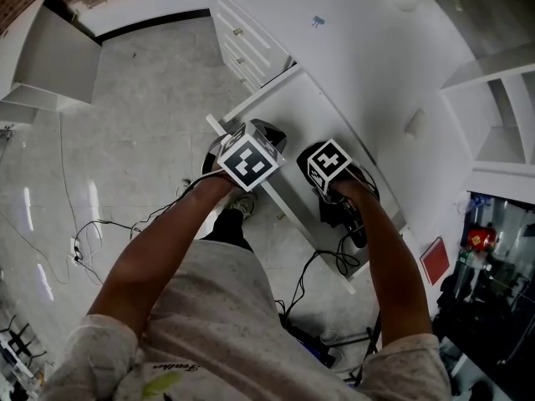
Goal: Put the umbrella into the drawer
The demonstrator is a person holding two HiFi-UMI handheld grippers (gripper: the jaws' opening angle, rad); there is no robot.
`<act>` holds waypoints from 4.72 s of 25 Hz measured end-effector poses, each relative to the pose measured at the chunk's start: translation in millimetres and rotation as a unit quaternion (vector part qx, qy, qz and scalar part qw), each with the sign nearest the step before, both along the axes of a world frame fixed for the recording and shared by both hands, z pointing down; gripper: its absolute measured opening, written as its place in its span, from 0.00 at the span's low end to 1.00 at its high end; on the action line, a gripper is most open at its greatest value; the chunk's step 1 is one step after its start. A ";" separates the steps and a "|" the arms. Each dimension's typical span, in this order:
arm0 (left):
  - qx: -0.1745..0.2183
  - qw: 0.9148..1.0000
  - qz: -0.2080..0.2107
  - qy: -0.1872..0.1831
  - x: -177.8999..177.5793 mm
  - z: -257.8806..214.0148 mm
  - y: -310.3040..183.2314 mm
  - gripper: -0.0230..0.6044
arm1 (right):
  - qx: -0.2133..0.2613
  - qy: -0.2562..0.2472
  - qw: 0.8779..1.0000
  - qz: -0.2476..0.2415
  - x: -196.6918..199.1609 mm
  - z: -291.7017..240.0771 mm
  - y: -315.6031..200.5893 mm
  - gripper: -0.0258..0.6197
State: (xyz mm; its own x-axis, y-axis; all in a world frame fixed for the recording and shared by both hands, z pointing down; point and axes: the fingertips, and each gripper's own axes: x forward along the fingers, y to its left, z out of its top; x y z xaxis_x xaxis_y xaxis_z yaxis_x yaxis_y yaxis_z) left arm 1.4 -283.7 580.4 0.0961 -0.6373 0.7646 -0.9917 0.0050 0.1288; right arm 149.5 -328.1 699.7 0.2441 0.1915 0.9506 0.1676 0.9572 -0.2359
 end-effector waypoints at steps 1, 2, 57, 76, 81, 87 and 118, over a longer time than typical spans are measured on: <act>0.000 1.000 -0.001 0.000 0.1 0.6 0.6 0.03 | -0.001 -0.001 1.000 0.001 -0.3 1.0 0.4 0.43; 0.000 1.000 -0.002 0.001 0.4 0.8 1.1 0.03 | -0.001 -0.002 1.000 0.002 -0.4 2.3 0.8 0.43; 0.019 1.000 -0.018 -0.005 -4.5 -5.2 0.4 0.03 | 0.029 -0.069 0.997 0.035 -3.7 8.2 2.6 0.47; 0.052 0.998 -0.025 -0.018 -19.2 -38.2 7.4 0.03 | 0.050 -0.161 0.984 0.057 -22.7 -55.5 1.4 0.47; 0.060 0.997 -0.037 -0.011 -26.8 -47.2 11.4 0.03 | 0.047 -0.192 0.978 0.062 -37.2 -77.6 3.0 0.47; 0.070 0.996 -0.057 -0.022 -51.5 -61.7 25.8 0.03 | 0.045 -0.250 0.964 0.078 -73.0 -108.8 7.6 0.46; 0.163 0.971 -0.152 -0.086 -208.4 -188.9 153.5 0.03 | 0.079 -0.527 0.828 0.175 -257.7 -296.2 97.7 0.28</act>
State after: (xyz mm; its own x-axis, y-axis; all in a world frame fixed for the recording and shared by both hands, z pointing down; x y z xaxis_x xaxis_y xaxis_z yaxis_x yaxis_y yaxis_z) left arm -207.1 -130.2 391.5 -0.2463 -0.8266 0.5060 -0.9576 0.2881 0.0044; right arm -108.2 -230.4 403.6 -0.7810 -0.0725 0.6203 -0.0938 0.9956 -0.0017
